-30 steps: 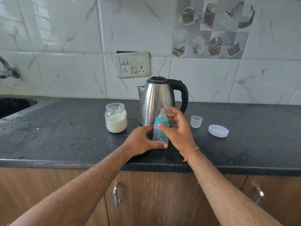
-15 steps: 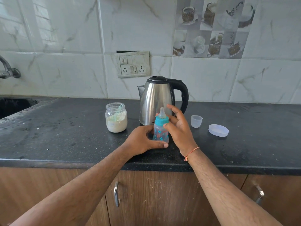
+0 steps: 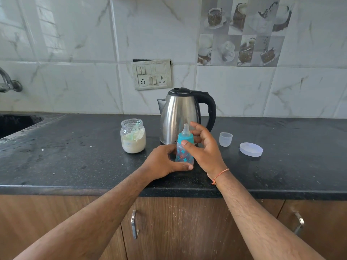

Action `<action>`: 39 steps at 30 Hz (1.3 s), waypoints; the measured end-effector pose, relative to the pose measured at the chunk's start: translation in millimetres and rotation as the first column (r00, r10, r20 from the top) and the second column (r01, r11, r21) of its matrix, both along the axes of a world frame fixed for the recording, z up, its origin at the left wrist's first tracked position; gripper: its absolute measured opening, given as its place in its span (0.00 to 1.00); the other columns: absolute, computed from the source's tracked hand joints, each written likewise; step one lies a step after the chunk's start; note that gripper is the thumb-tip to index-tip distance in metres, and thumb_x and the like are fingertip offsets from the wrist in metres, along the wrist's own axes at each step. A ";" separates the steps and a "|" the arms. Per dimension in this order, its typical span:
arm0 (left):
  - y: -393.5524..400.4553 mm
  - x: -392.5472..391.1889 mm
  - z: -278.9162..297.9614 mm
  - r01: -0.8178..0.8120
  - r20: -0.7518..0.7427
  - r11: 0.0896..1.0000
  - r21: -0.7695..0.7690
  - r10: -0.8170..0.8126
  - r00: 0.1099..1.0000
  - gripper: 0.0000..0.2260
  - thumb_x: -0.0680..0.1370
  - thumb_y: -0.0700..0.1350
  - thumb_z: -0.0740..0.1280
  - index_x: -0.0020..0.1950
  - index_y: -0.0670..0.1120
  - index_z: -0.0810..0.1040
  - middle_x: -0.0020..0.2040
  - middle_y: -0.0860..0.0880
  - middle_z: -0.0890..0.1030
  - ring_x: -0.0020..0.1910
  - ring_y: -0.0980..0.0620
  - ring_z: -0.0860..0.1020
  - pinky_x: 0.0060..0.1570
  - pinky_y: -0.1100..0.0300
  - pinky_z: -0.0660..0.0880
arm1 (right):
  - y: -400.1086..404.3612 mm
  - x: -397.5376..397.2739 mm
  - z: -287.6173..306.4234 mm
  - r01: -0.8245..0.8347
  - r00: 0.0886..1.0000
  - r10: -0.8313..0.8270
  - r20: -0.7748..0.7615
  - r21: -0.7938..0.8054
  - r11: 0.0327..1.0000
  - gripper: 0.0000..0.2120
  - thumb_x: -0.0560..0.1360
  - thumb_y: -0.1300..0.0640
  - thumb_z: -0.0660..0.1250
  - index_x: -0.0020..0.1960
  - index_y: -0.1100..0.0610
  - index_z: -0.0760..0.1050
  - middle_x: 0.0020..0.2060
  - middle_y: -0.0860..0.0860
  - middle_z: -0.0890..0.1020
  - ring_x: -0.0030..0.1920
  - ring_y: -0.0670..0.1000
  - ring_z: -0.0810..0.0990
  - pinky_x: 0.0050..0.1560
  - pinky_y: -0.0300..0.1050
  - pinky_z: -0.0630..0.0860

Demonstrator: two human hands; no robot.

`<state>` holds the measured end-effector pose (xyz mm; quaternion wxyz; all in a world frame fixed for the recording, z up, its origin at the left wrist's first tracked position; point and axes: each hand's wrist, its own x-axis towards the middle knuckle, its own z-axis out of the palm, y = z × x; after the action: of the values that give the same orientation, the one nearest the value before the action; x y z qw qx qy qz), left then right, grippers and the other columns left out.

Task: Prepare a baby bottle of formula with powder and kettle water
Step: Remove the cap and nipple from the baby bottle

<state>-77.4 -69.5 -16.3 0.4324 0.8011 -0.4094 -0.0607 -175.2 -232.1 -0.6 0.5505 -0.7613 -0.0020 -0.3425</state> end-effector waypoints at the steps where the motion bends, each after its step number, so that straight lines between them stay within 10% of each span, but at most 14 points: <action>1: 0.0 -0.3 0.1 0.001 0.000 1.000 -0.004 -0.001 1.000 0.25 0.69 0.61 0.84 0.63 0.55 0.85 0.53 0.61 0.88 0.48 0.65 0.84 0.51 0.65 0.78 | -0.8 0.2 -0.6 -0.024 1.000 0.024 0.005 0.028 0.999 0.24 0.81 0.58 0.74 0.74 0.43 0.73 0.58 0.40 0.83 0.62 0.45 0.82 0.60 0.43 0.82; 6: -0.7 0.5 0.5 -0.002 -0.003 1.000 0.000 0.002 1.000 0.29 0.69 0.62 0.83 0.67 0.55 0.84 0.55 0.59 0.88 0.50 0.62 0.83 0.52 0.63 0.77 | -1.2 0.6 1.9 -0.072 0.997 0.074 -0.035 0.055 0.996 0.22 0.84 0.63 0.64 0.75 0.47 0.73 0.58 0.30 0.84 0.65 0.40 0.81 0.63 0.39 0.79; 13: -0.1 1.8 -1.0 0.009 -0.008 1.000 0.001 -0.009 1.000 0.28 0.69 0.63 0.83 0.66 0.55 0.84 0.55 0.60 0.88 0.52 0.63 0.85 0.58 0.59 0.81 | -1.2 -0.8 -0.9 0.006 0.999 -0.005 0.032 -0.027 1.000 0.26 0.80 0.58 0.76 0.74 0.44 0.73 0.60 0.42 0.81 0.59 0.40 0.80 0.54 0.37 0.82; 19: -0.4 1.9 -0.7 0.012 -0.017 1.000 -0.010 -0.012 1.000 0.31 0.69 0.62 0.84 0.69 0.55 0.83 0.58 0.60 0.88 0.50 0.65 0.83 0.53 0.64 0.77 | -2.3 -1.2 2.2 -0.107 0.994 0.107 0.003 0.119 0.987 0.23 0.84 0.67 0.64 0.77 0.52 0.72 0.63 0.41 0.86 0.66 0.43 0.82 0.60 0.37 0.80; 39: -1.0 1.6 -0.5 0.016 -0.008 1.000 -0.008 -0.016 1.000 0.27 0.71 0.58 0.83 0.68 0.52 0.83 0.55 0.59 0.88 0.45 0.70 0.82 0.46 0.73 0.73 | -0.3 -1.9 1.4 -0.060 0.998 0.060 0.002 0.102 0.993 0.28 0.77 0.55 0.79 0.75 0.46 0.75 0.60 0.46 0.83 0.62 0.50 0.82 0.63 0.50 0.83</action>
<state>-75.8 -70.5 -16.8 0.4369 0.7957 -0.4144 -0.0658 -177.2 -232.4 0.8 0.5987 -0.7319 -0.0070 -0.3252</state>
